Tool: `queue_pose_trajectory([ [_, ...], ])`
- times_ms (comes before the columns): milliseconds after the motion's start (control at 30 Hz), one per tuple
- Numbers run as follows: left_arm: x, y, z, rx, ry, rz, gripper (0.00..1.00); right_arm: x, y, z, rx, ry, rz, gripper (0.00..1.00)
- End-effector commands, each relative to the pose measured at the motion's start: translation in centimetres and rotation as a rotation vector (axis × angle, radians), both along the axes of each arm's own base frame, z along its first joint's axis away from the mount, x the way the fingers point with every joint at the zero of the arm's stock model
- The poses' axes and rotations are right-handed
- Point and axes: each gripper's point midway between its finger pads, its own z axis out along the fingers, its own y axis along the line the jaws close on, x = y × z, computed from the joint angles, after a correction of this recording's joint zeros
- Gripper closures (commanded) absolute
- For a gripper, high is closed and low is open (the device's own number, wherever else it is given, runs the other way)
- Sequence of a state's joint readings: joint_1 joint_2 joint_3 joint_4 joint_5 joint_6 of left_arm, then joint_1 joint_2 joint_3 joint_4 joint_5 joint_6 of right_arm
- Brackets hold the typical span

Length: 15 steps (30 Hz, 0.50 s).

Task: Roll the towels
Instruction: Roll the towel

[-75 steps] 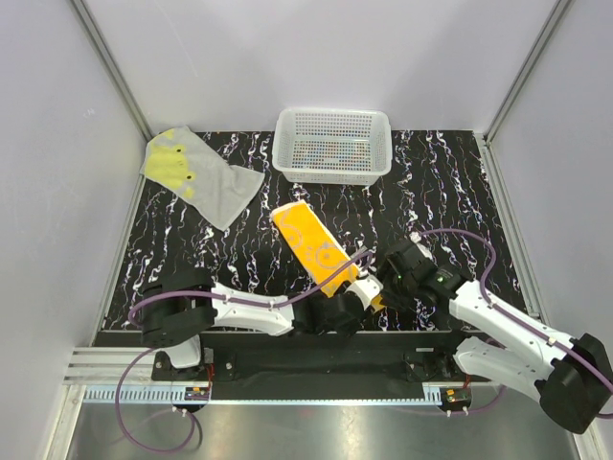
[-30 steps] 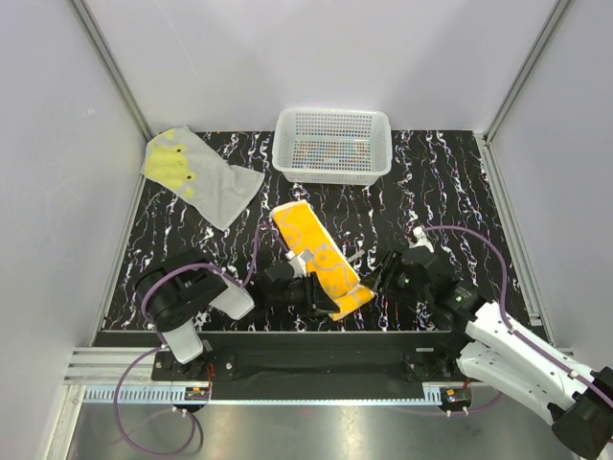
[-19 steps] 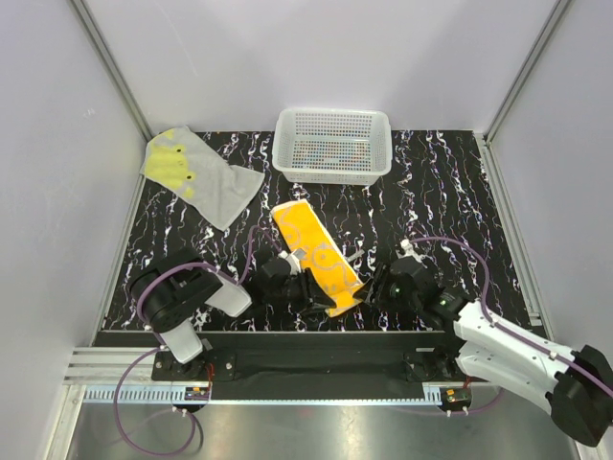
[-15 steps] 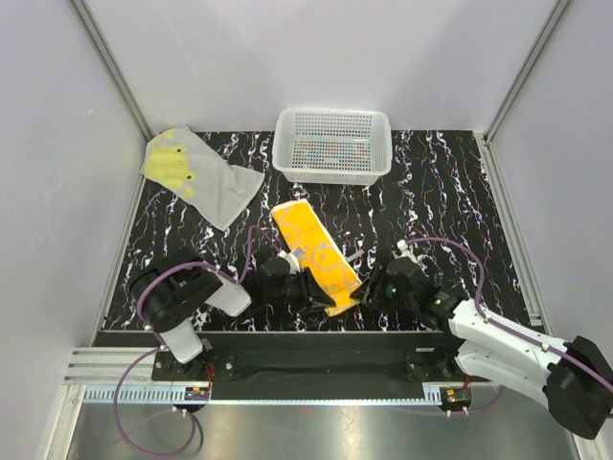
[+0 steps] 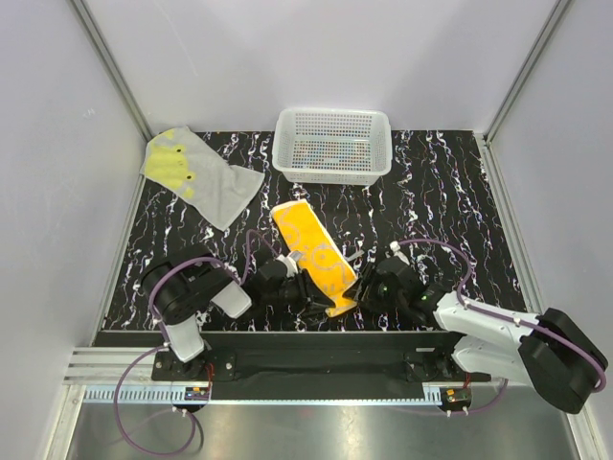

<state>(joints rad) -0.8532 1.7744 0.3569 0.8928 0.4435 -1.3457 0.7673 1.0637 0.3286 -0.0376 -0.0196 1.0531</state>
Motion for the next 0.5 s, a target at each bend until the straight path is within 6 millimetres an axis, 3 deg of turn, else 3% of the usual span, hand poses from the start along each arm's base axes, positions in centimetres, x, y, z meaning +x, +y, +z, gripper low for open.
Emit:
queue_pose_trajectory([
  [0,0.0,1.7,-1.2,0.052,0.013,0.066,0.67,0.5,1.0,0.3,0.038,-0.021,-0.008,0.40],
  [333,0.6,3.4,-0.9,0.080,-0.021,0.166,0.82,-0.4,0.5,1.5,0.052,-0.005,-0.023,0.29],
  [467,0.7,3.6,-0.9,0.079,-0.023,0.176,0.85,0.1,0.4,0.9,0.038,-0.007,-0.046,0.27],
])
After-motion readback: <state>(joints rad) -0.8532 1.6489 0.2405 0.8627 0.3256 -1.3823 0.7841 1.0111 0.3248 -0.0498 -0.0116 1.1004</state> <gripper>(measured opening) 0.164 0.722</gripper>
